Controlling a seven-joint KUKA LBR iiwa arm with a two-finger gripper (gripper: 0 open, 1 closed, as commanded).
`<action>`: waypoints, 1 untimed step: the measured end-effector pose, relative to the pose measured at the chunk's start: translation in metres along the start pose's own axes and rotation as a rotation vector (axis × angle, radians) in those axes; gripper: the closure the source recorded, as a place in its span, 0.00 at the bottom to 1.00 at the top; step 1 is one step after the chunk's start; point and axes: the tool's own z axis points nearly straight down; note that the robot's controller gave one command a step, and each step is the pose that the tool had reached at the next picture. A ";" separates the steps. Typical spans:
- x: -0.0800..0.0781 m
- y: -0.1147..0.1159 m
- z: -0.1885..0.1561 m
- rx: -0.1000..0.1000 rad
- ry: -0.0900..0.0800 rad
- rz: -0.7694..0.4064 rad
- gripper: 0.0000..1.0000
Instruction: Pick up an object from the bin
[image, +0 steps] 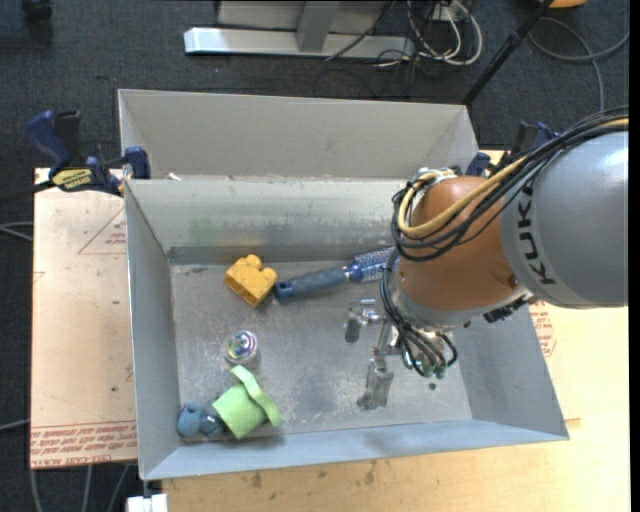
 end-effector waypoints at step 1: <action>-0.140 -0.021 0.039 0.001 -0.015 -0.046 0.00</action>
Offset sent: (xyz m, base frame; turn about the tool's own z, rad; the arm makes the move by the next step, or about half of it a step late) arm 0.1373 -0.0201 -0.0390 -0.0491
